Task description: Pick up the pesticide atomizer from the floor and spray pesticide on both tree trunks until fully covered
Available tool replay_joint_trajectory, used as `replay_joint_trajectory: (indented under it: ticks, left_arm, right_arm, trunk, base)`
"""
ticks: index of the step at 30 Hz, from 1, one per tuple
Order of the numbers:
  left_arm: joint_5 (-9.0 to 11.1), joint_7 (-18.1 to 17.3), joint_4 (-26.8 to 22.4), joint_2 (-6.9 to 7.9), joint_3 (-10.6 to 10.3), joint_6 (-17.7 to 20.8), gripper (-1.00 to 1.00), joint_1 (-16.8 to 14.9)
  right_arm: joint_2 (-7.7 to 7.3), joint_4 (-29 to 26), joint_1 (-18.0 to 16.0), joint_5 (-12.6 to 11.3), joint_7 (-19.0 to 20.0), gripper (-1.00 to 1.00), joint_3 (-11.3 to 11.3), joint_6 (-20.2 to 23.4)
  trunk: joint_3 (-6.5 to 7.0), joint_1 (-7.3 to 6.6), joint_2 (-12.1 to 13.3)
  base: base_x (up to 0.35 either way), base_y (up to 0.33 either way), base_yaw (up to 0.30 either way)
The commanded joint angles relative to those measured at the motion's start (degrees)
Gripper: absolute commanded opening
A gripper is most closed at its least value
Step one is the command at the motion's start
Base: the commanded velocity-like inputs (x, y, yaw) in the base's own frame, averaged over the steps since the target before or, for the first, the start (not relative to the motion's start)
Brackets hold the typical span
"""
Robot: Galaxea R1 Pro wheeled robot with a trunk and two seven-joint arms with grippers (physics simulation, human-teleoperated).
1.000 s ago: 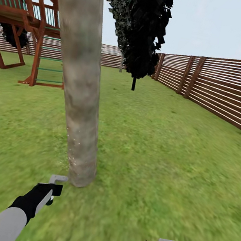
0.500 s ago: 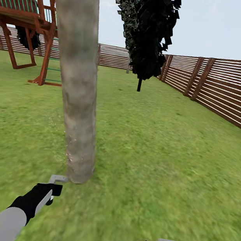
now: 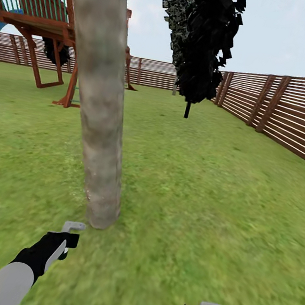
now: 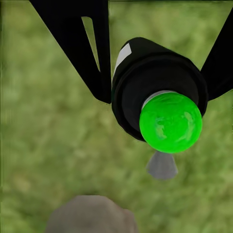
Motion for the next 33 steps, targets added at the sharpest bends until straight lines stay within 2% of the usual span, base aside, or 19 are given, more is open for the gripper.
replay_joint_trajectory:
  ticks: [1,10,21,33]
  left_arm:
    - [0.0,0.0,0.0,0.03,0.0,0.0,-1.00,0.0]
    - [0.0,0.0,0.0,0.08,0.0,0.0,-1.00,0.0]
    - [0.0,0.0,0.0,0.08,0.0,0.0,-1.00,0.0]
    - [0.0,0.0,0.0,0.08,0.0,0.0,-1.00,0.0]
  right_arm:
    - [0.00,0.0,0.0,0.0,0.0,1.00,0.0,0.0]
    - [0.00,0.0,0.0,0.0,0.0,1.00,0.0,0.0]
    - [0.00,0.0,0.0,0.2,-0.1,1.00,0.0,0.0]
    - [0.00,0.0,0.0,0.1,0.0,1.00,0.0,0.0]
  trunk:
    - [0.00,0.00,0.0]
    - [0.00,0.00,0.0]
    - [0.00,0.00,0.0]
    - [0.00,0.00,0.0]
  base:
    - [0.000,-0.270,0.276]
    - [0.000,-0.268,0.249]
    - [0.004,-0.239,0.010]
    - [0.188,-0.206,0.027]
